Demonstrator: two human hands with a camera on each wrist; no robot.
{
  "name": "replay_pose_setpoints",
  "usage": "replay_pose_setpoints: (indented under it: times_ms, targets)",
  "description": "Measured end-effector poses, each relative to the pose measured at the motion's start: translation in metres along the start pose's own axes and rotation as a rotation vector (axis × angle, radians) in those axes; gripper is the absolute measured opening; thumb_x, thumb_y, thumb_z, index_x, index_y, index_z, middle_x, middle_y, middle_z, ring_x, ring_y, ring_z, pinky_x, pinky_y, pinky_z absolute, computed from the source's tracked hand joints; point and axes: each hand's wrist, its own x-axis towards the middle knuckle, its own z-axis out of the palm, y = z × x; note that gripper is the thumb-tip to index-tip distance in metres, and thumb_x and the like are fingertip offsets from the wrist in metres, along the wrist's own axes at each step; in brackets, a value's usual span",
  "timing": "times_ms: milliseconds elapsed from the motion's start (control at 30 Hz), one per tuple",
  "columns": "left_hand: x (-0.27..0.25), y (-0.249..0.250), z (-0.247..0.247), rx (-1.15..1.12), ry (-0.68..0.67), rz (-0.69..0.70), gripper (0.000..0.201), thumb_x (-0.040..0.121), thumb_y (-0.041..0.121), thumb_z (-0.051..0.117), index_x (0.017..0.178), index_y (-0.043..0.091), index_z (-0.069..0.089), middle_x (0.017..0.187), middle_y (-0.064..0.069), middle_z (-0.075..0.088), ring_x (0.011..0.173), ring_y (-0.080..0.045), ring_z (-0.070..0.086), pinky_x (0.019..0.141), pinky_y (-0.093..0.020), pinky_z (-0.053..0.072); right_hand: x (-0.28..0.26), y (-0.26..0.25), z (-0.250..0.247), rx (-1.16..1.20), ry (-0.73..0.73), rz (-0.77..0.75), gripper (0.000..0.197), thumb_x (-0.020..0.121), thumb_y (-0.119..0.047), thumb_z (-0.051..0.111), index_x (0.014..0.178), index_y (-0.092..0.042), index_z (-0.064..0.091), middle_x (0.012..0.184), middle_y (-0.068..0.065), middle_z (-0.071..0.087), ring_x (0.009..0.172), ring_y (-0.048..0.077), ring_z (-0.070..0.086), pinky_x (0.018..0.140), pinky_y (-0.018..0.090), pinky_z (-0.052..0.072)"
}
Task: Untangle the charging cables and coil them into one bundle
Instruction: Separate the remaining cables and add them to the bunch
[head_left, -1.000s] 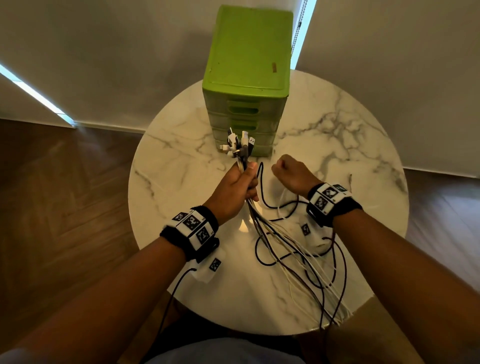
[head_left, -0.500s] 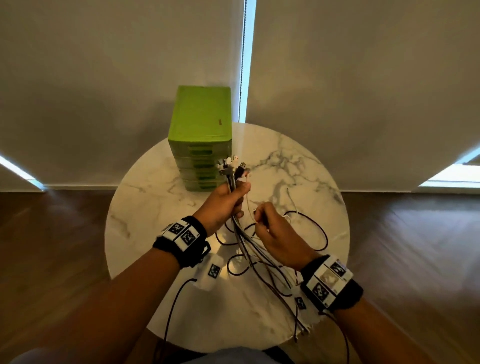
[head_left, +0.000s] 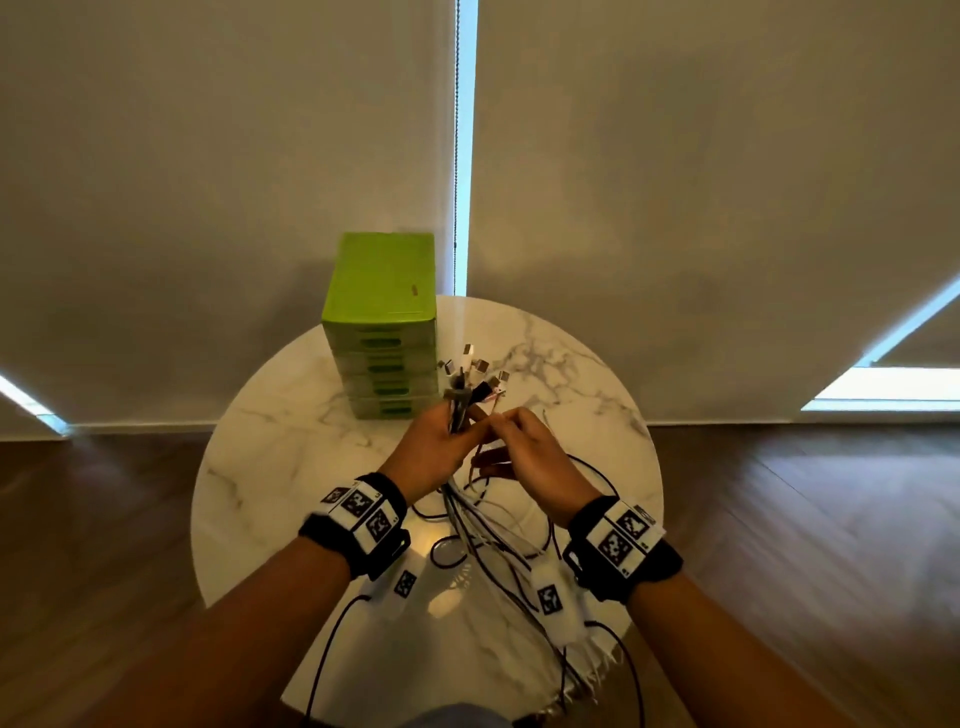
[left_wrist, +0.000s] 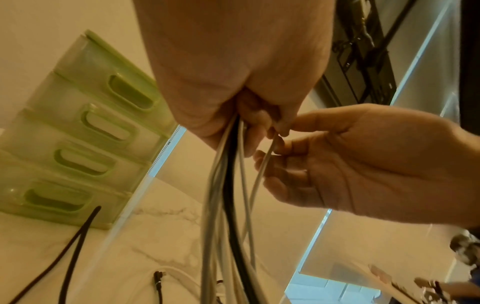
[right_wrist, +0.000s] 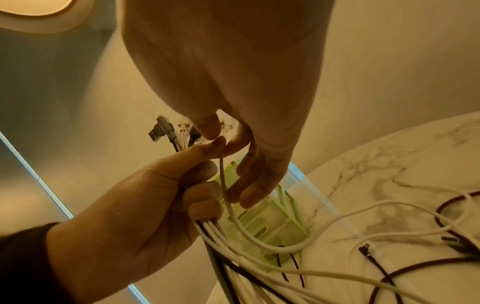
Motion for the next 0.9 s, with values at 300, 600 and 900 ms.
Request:
replay_pose_setpoints:
  times_ms: [300,600,900]
  targets:
    - [-0.015,-0.004,0.000,-0.022,-0.069,-0.023,0.023,0.098,0.026,0.065,0.113,0.009,0.067,0.057,0.017,0.052,0.045,-0.003,0.038,0.049,-0.017,0.034,0.004,0.006,0.003,-0.036,0.113,-0.097,0.014,0.101,-0.028,0.051,0.102,-0.020,0.062,0.103,0.003,0.074,0.099,0.021,0.071,0.091,0.046,0.057]
    - [-0.008,-0.005,0.002,-0.684,0.066,-0.292,0.014,0.099,0.033,0.057,0.093,0.025,0.049,0.065,0.008,0.032,0.049,-0.009,0.029,0.058,-0.030,0.034,-0.011,-0.006,-0.005,-0.149,0.105,-0.330,0.020,0.107,-0.038,0.041,0.112,-0.022,0.052,0.064,-0.004,0.044,0.054,0.011,0.042,0.052,0.031,0.041]
    - [-0.020,0.005,0.014,-0.507,0.080,-0.053,0.030,0.095,0.051,0.059,0.119,0.035,0.068,0.072,-0.003,0.050,0.073,-0.025,0.047,0.071,-0.042,0.047,-0.031,-0.007,0.007,-0.371,-0.053,-0.345,0.015,0.107,-0.027,0.041,0.100,-0.015,0.046,0.073,0.002,0.065,0.057,0.004,0.057,0.056,0.026,0.044]
